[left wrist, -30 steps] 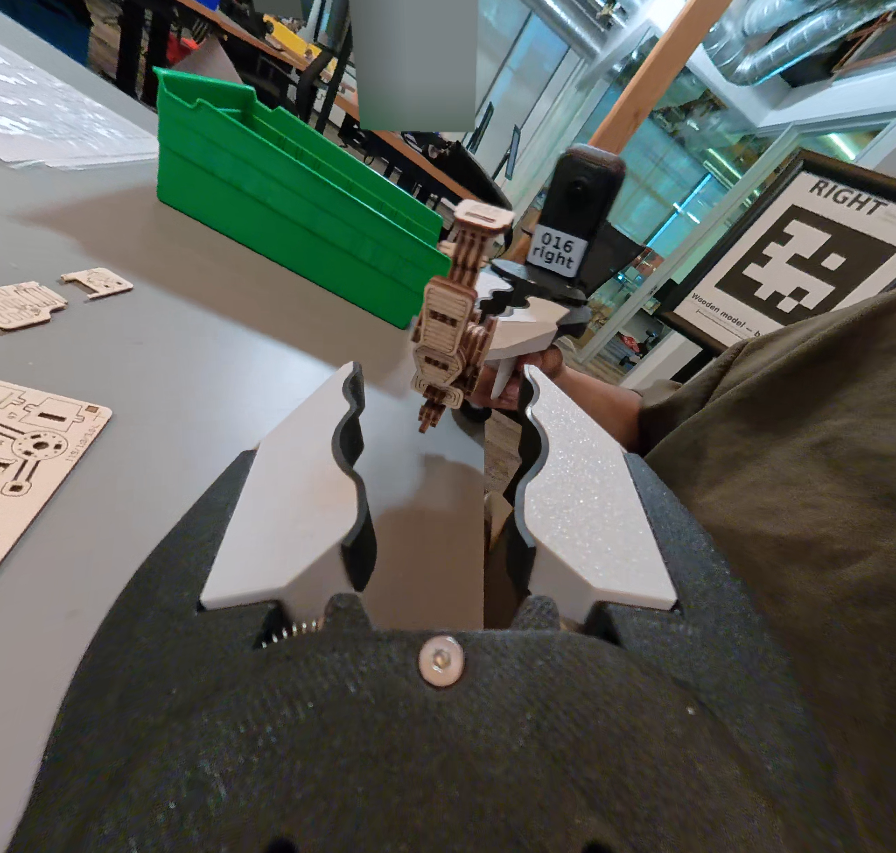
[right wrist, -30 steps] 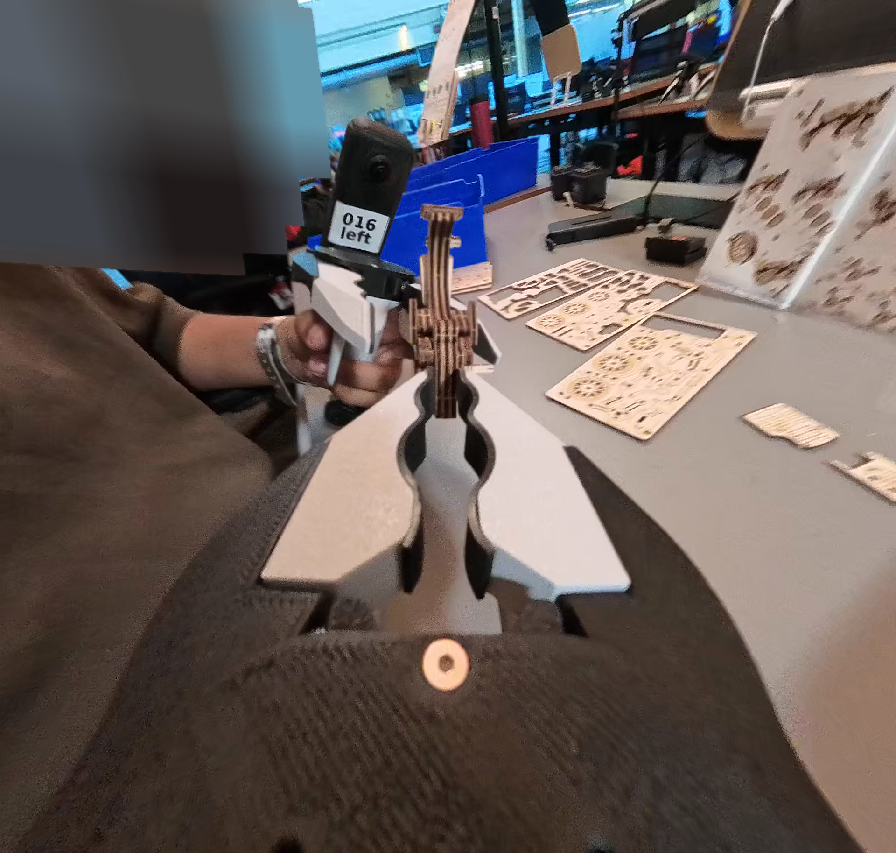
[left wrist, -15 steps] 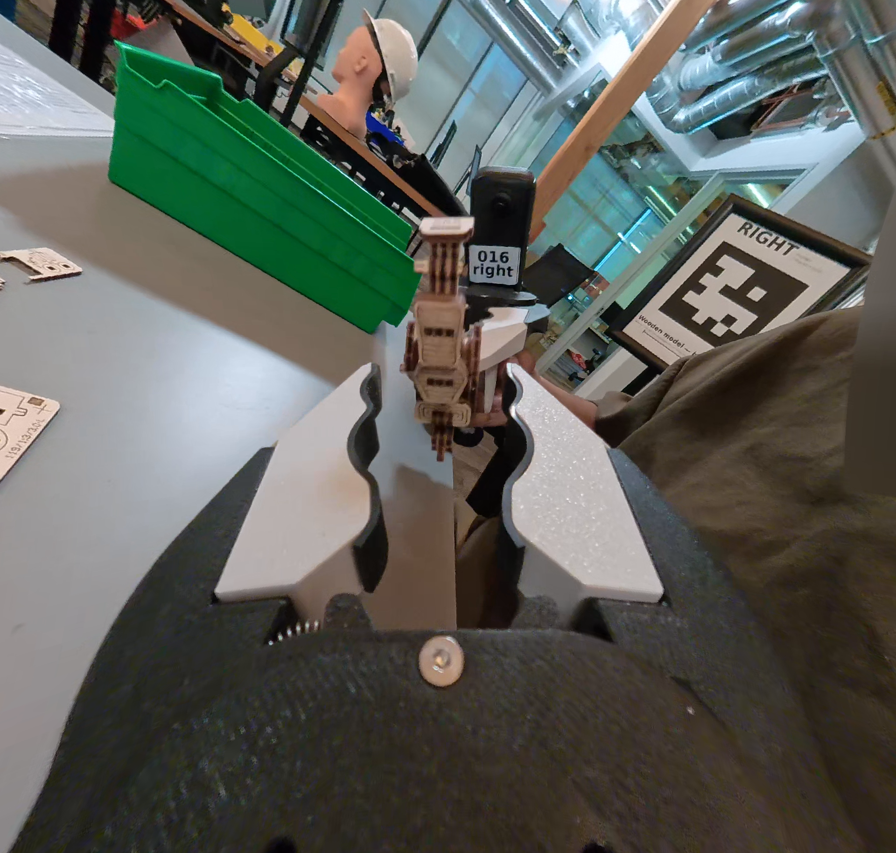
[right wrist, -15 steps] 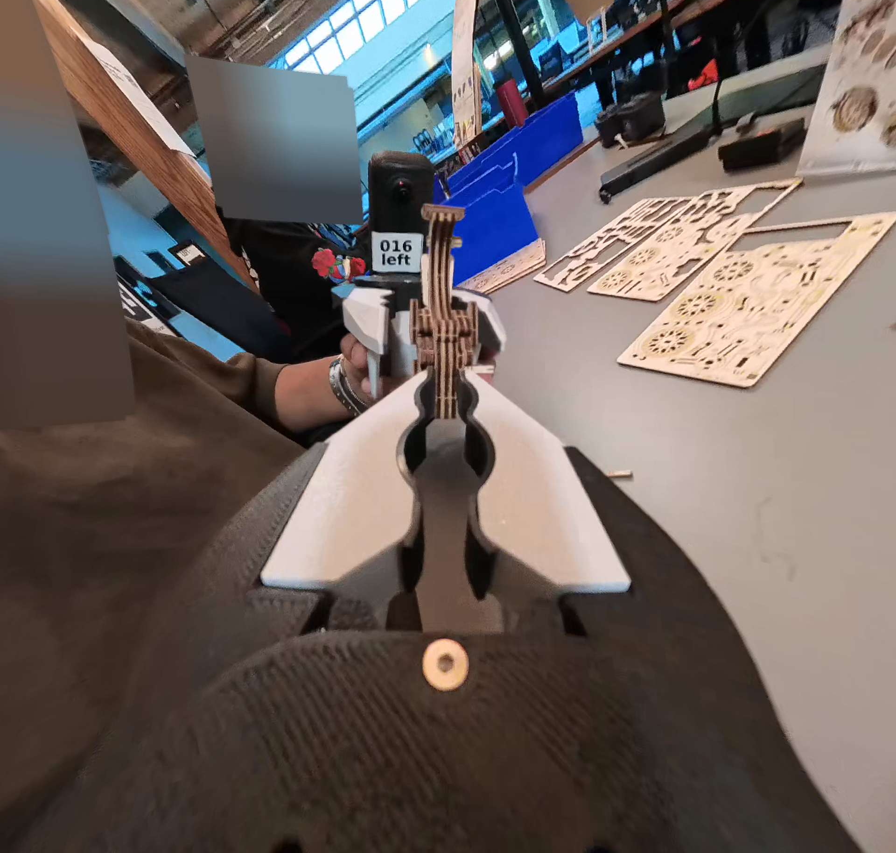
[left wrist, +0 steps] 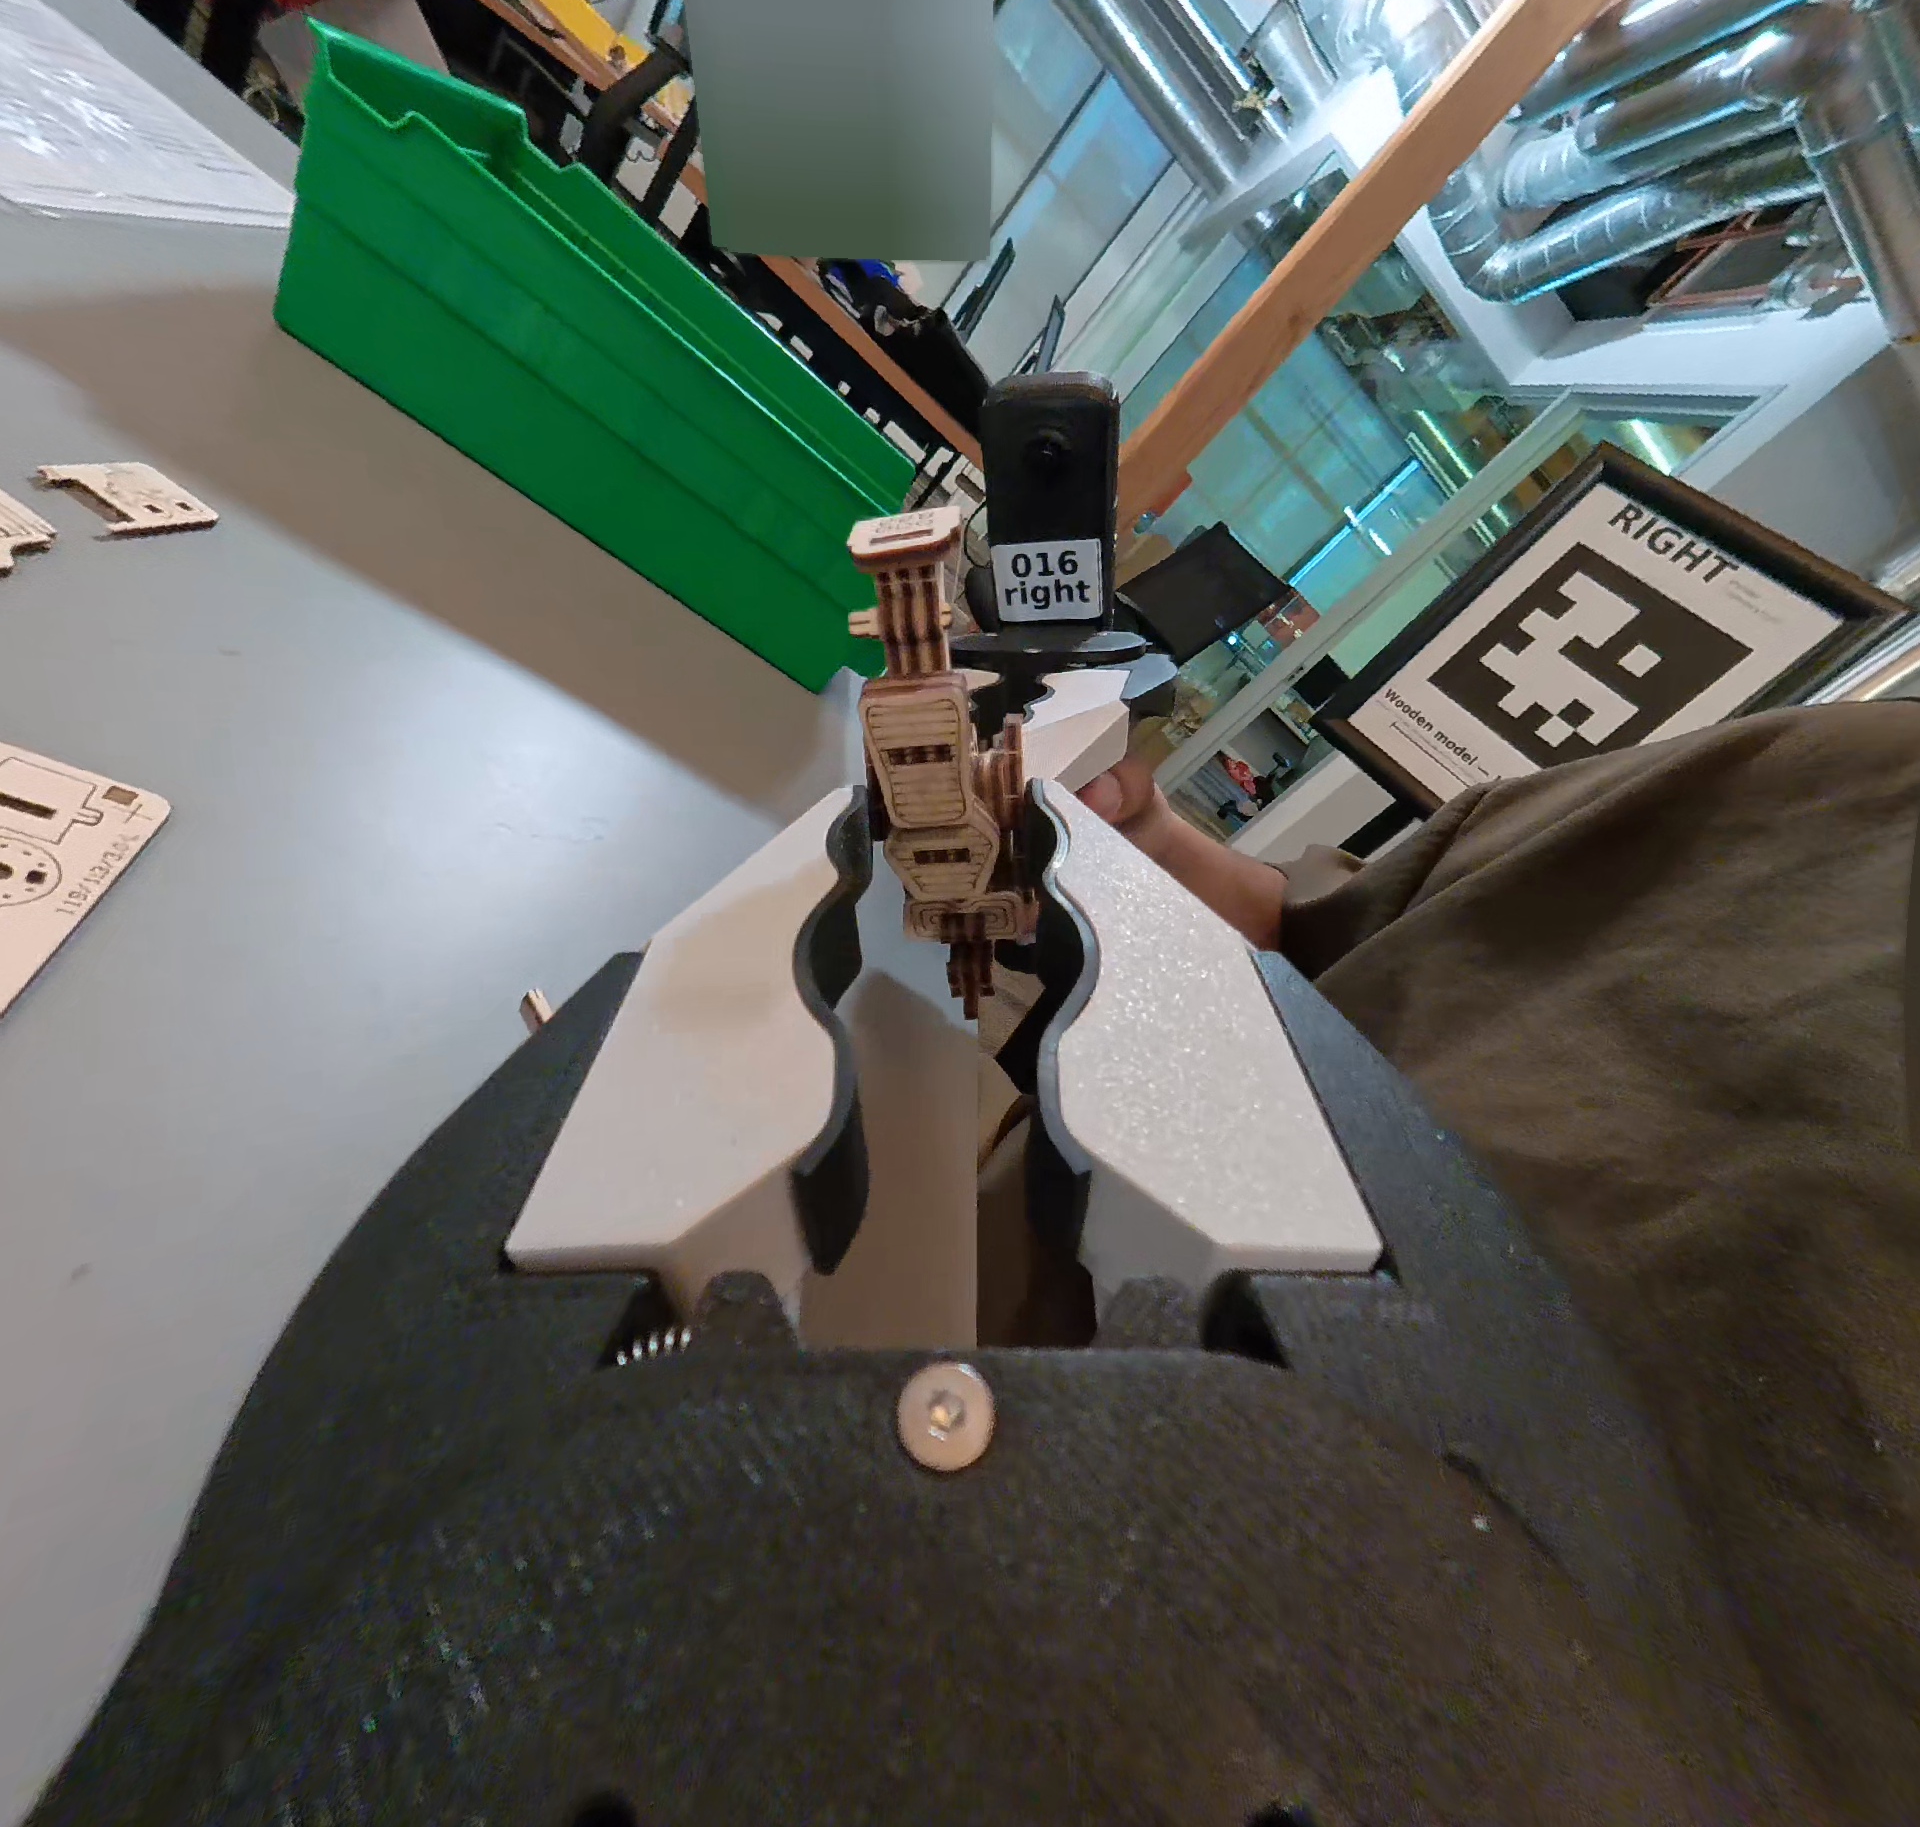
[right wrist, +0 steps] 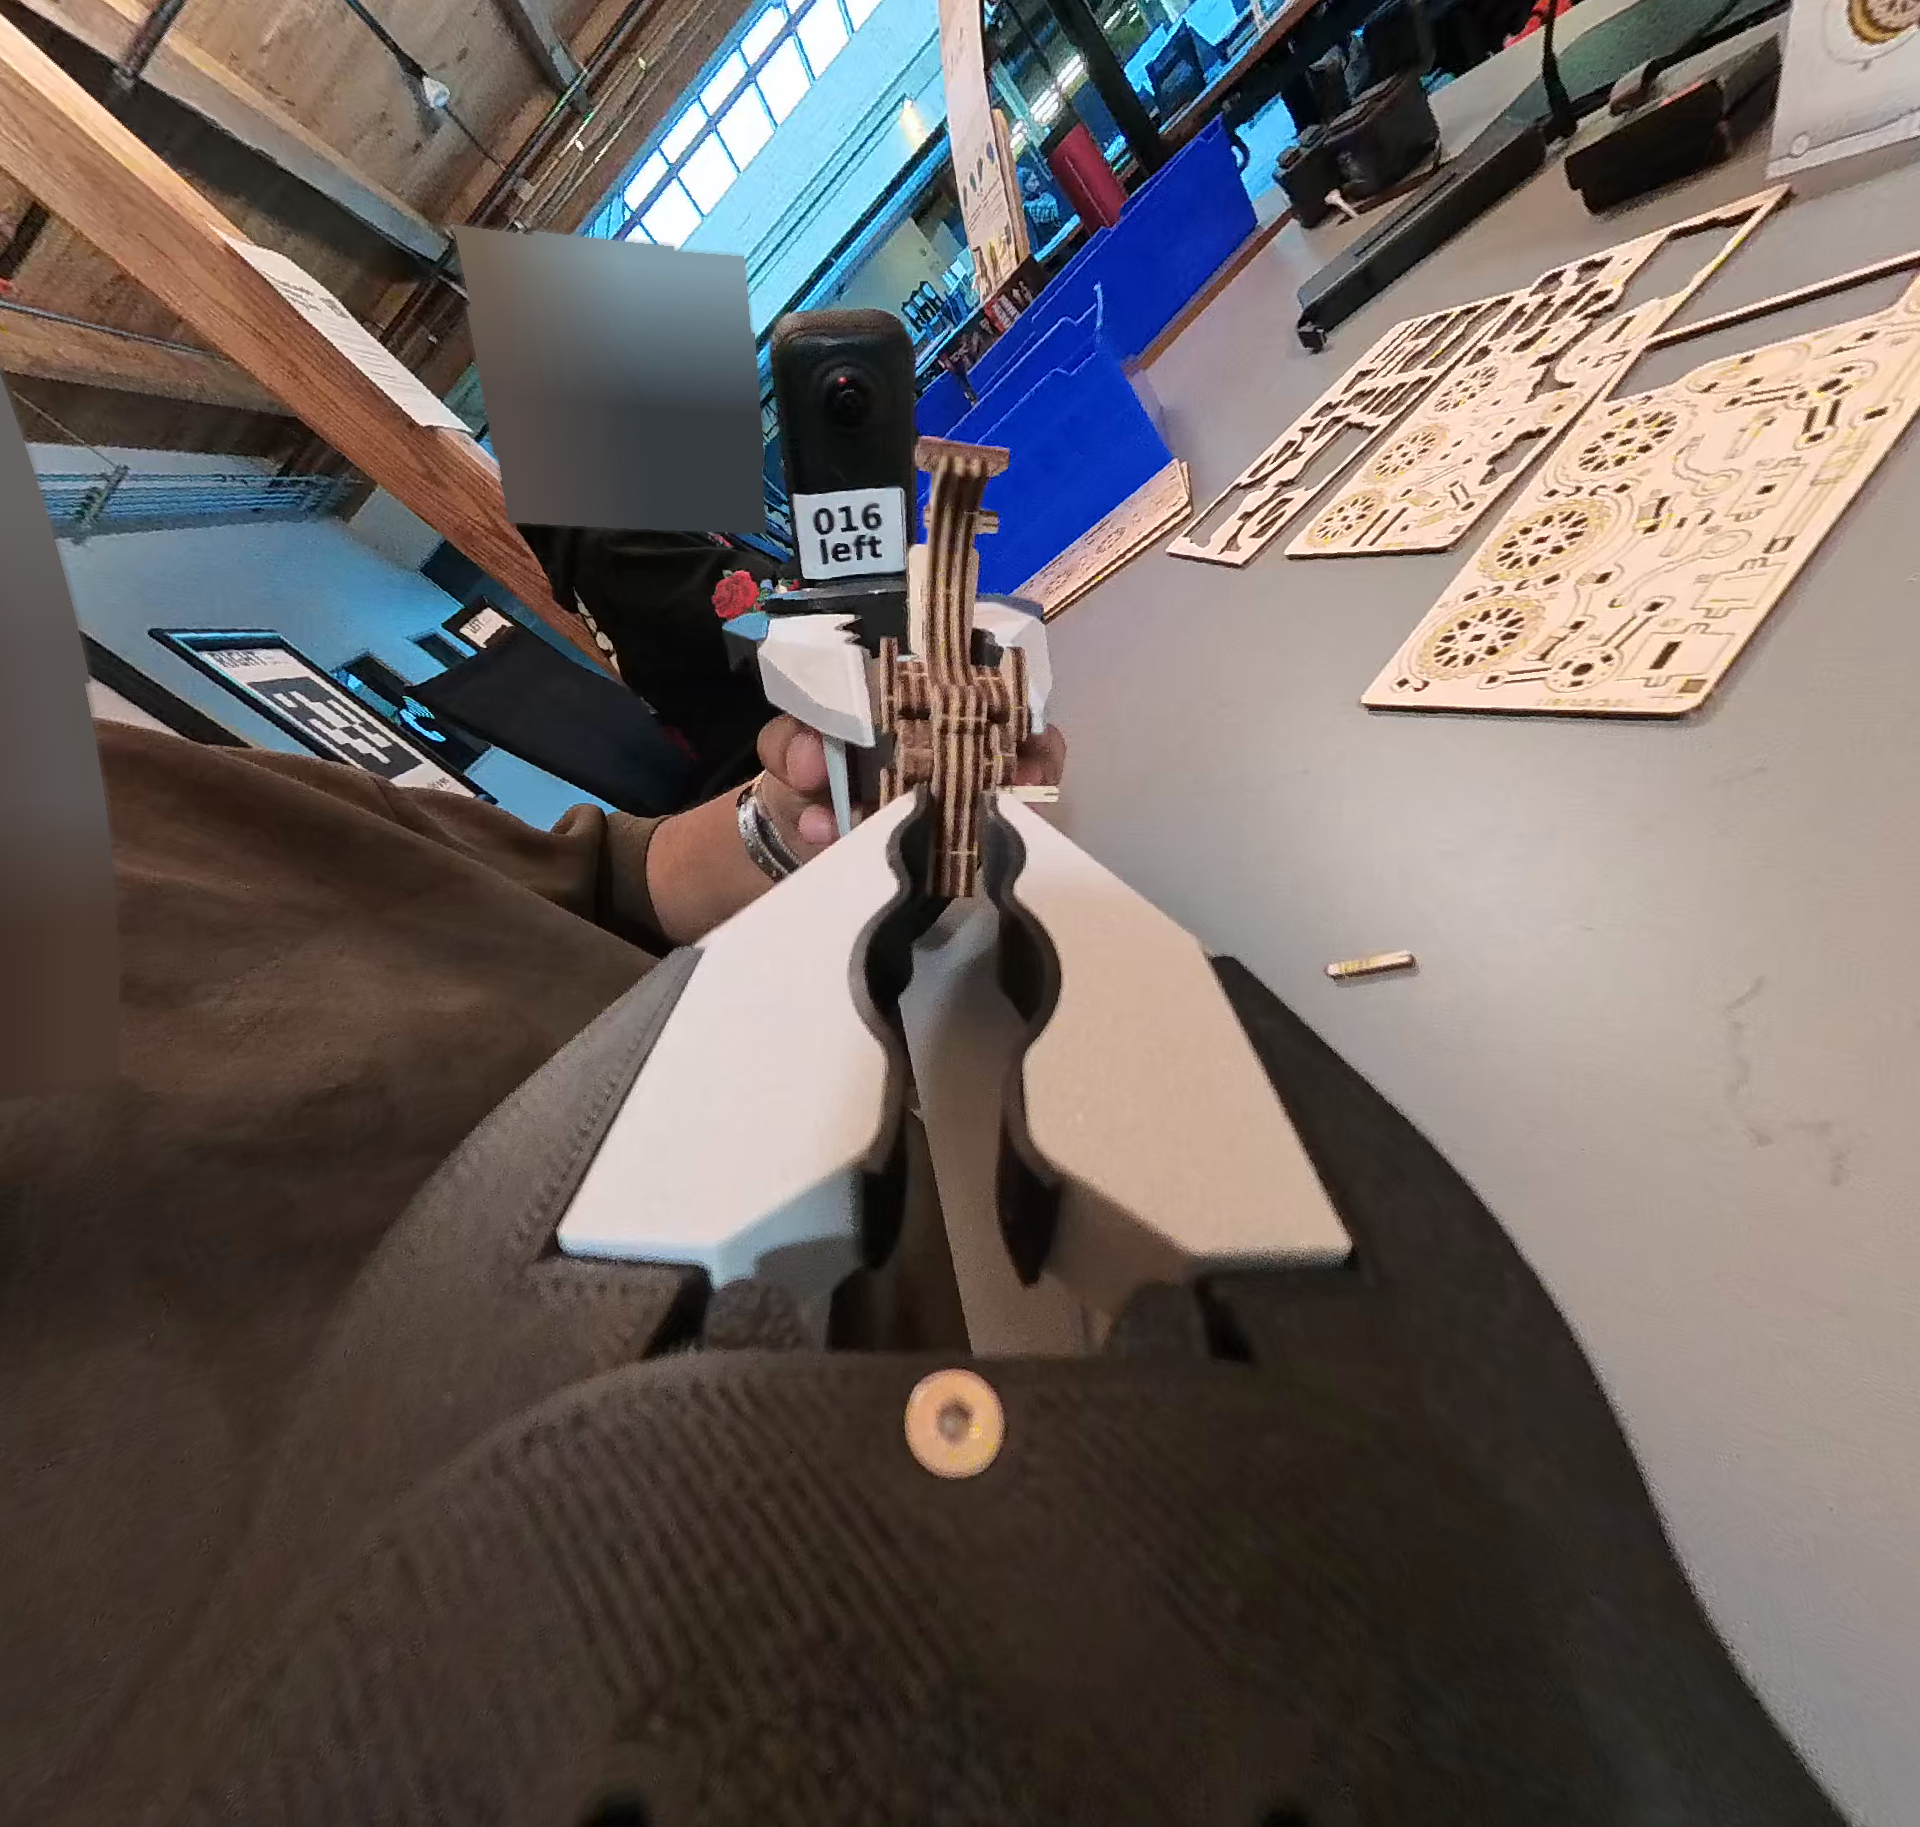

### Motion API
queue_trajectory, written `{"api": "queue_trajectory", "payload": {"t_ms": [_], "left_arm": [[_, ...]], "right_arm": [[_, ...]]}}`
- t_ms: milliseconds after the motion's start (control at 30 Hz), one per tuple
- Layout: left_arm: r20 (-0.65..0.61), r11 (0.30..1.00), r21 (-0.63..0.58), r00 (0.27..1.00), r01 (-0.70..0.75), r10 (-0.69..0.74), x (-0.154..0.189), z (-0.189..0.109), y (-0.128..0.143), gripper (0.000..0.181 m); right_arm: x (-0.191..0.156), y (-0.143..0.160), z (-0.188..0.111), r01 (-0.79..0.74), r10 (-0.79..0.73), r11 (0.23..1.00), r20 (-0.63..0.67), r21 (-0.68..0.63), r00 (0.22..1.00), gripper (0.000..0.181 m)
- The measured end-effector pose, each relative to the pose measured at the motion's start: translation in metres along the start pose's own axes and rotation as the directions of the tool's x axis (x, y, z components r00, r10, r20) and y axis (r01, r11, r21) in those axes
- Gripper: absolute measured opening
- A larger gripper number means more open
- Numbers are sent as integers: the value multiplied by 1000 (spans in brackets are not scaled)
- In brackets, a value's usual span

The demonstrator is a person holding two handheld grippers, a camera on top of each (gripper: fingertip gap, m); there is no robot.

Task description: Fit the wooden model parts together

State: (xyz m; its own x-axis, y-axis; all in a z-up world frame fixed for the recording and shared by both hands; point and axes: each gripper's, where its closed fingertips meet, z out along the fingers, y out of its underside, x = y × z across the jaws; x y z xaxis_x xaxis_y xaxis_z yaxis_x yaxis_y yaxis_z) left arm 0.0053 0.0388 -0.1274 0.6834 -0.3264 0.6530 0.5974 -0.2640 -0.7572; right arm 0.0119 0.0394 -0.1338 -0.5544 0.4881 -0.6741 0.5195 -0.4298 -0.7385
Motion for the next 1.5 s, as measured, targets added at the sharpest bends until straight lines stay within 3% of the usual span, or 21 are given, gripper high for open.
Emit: {"api": "queue_trajectory", "payload": {"t_ms": [233, 400, 533, 667, 833, 1067, 1333, 1500], "left_arm": [[57, 984, 81, 985, 158, -163, -23, -8, -9, 26], [218, 943, 201, 926, 266, -308, -69, -39, -24, 26], [276, 921, 250, 889, 300, -365, -88, -61, -29, 26], [314, 936, 199, 885, 291, -342, -87, -60, -12, 27], [279, 925, 169, 884, 339, -375, -84, -53, 0, 26], [330, 935, 133, 875, 329, -355, -103, -59, 9, 26], [265, 896, 184, 858, 404, -441, -107, -64, 2, 26], [238, 882, 189, 852, 431, -467, -107, -65, 2, 26]], "right_arm": [[10, -8, -7, -4, 6, 999, -47, 40, 999, 8], [20, -9, -12, 37, -33, 999, -106, 31, 994, 8], [40, 14, -6, 183, -217, 971, -244, -153, 945, 8], [66, 41, 1, 317, -463, 856, -332, -409, 822, 9], [87, 60, 14, 305, -572, 761, -372, -572, 731, 1], [104, 55, 23, 254, -549, 779, -429, -573, 718, 13], [108, 52, 43, 303, -581, 749, -363, -590, 729, 6], [103, 47, 39, 363, -643, 714, -355, -599, 679, 7]]}}
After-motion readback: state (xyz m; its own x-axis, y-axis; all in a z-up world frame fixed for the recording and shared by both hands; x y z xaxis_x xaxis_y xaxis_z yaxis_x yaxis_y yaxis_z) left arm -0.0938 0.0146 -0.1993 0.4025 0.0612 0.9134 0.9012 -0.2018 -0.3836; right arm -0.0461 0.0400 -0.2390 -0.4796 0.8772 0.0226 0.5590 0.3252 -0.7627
